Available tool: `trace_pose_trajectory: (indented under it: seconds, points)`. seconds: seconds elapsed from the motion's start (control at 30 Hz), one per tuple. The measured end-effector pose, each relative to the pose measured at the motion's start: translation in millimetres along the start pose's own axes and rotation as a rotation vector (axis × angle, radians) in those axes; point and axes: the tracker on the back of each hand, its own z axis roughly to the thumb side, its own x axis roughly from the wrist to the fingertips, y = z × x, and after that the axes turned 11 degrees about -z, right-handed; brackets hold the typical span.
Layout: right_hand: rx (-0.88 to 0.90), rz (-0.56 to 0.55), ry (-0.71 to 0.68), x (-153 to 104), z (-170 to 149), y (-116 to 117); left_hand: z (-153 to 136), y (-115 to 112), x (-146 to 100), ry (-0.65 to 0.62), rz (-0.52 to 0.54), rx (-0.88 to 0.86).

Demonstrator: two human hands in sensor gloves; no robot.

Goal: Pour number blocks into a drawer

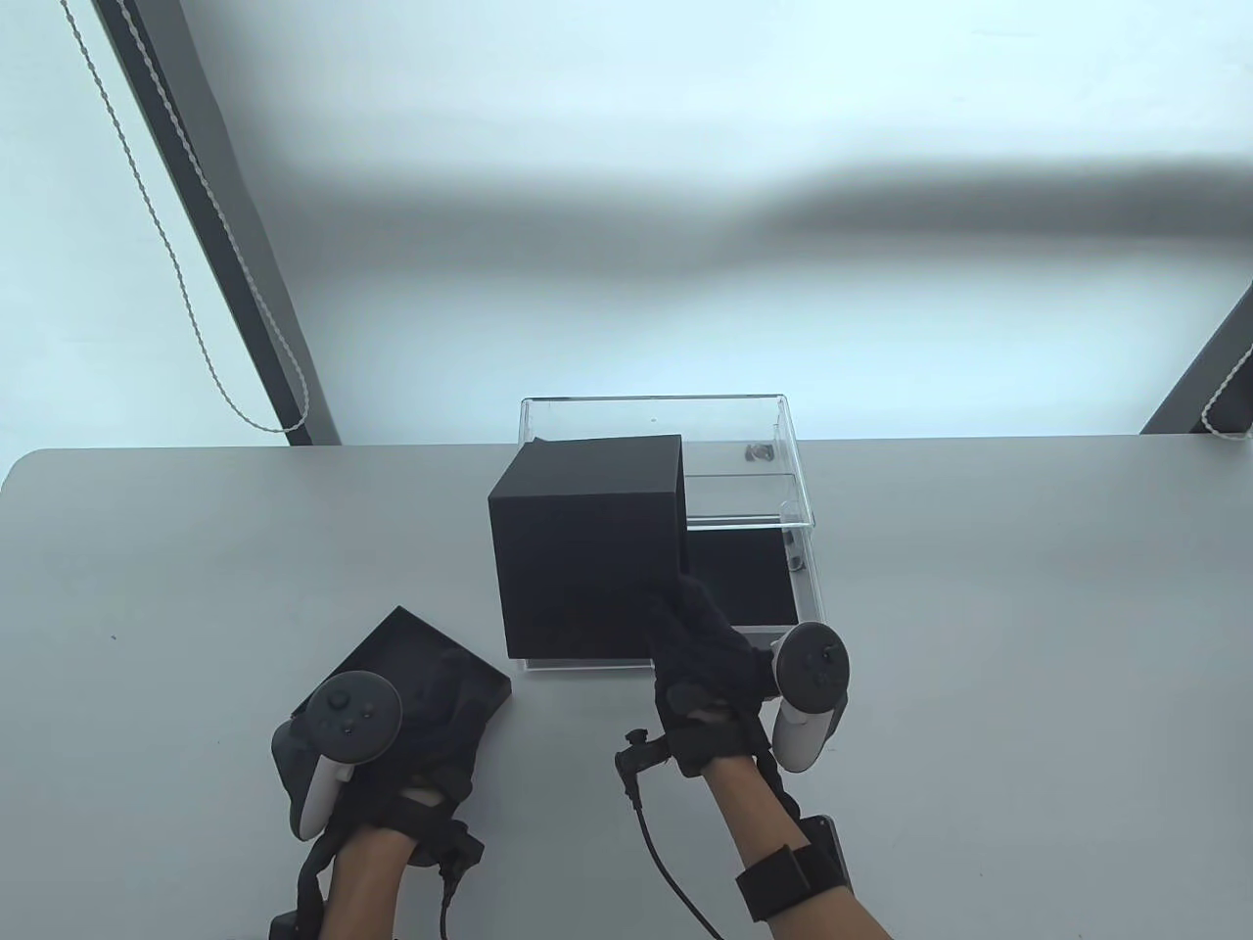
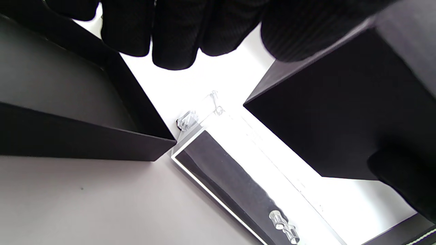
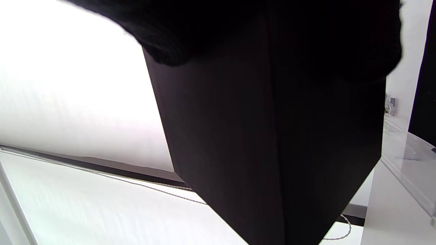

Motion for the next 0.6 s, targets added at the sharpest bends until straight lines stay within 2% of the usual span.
trace_pose_trajectory:
  seconds: [0.2, 0.6]
  points:
    - [0.124, 0.018, 0.054, 3.4, -23.8, -3.7, -0.3, -5.6, 2.8, 0.011, -0.025, 0.009]
    - [0.330, -0.060, 0.179, 3.1, -50.4, -16.2, 0.8, -9.7, 4.2, 0.008, -0.049, 0.012]
